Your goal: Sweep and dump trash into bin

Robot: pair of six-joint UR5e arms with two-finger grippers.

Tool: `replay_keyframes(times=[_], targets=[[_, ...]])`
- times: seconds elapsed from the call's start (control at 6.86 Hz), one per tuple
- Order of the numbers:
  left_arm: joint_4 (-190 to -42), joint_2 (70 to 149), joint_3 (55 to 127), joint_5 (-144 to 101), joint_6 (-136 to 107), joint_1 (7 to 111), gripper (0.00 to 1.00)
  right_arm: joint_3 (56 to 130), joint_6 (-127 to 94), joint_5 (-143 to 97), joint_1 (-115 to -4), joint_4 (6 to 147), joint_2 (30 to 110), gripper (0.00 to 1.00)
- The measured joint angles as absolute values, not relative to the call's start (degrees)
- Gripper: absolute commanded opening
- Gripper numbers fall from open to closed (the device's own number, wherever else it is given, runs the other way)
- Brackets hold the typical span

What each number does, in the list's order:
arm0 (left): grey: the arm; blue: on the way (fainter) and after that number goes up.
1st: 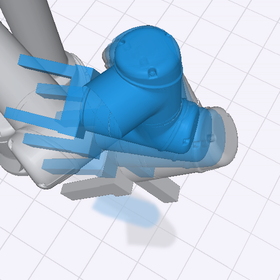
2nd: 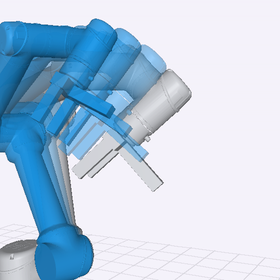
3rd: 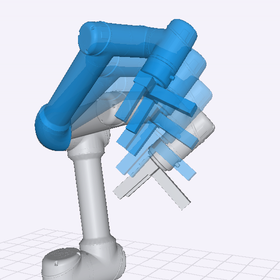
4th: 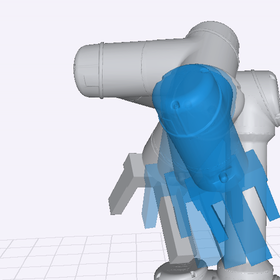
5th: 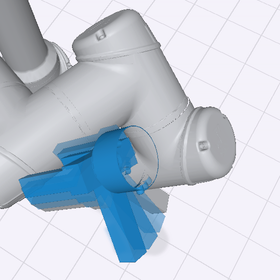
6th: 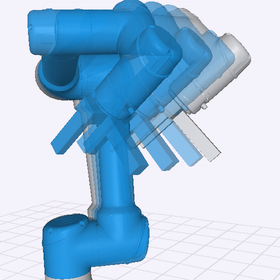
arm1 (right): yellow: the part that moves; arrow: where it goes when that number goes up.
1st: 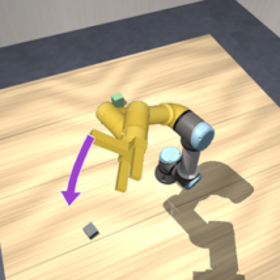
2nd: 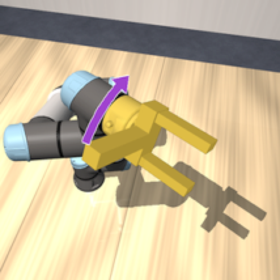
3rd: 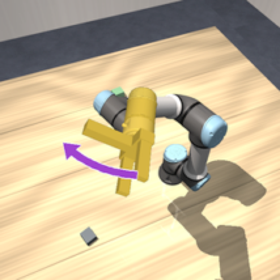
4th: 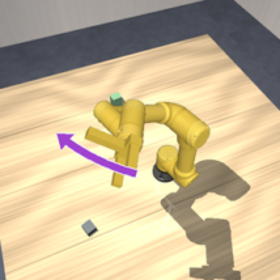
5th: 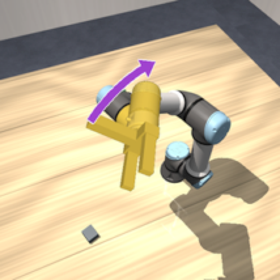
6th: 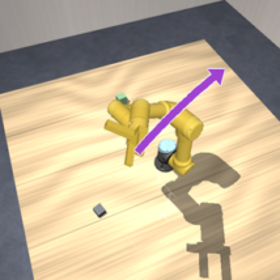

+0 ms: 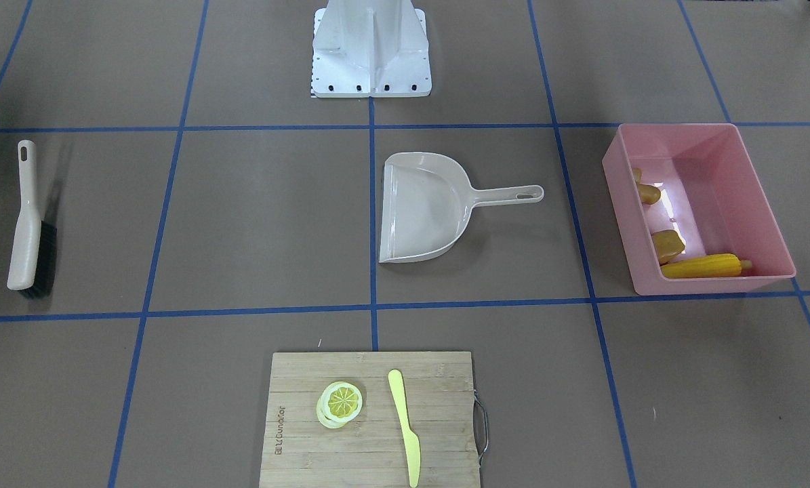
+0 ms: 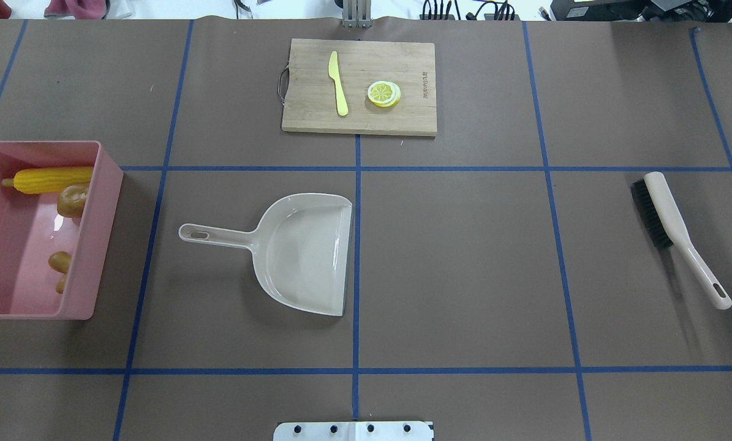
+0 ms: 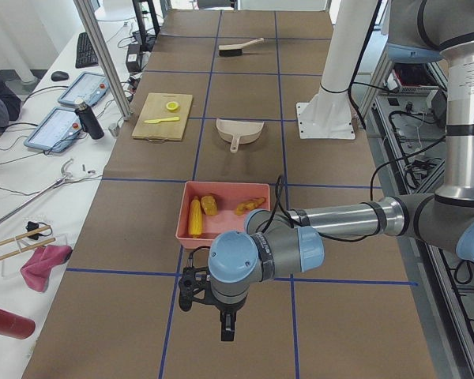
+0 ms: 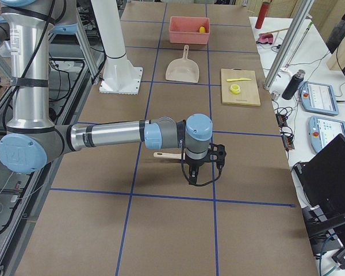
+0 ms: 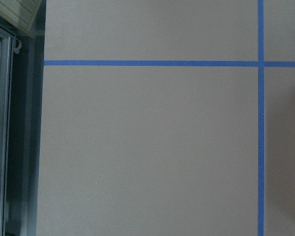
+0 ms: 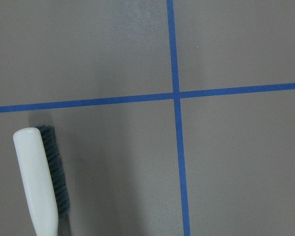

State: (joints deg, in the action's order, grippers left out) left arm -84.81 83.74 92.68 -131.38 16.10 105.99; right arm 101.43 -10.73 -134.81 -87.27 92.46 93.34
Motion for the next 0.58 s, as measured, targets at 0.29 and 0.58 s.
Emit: replay_keyframes(times=[0.29, 0.58], targets=[[-84.8, 83.6, 92.5, -131.3, 16.0, 106.2, 0.99, 101.4, -10.7, -134.7, -87.3, 92.5, 93.3, 1.00], [-84.7, 83.4, 92.8, -131.4, 15.8, 106.4, 0.99, 101.6, -10.7, -134.7, -87.3, 92.5, 93.4, 1.00]])
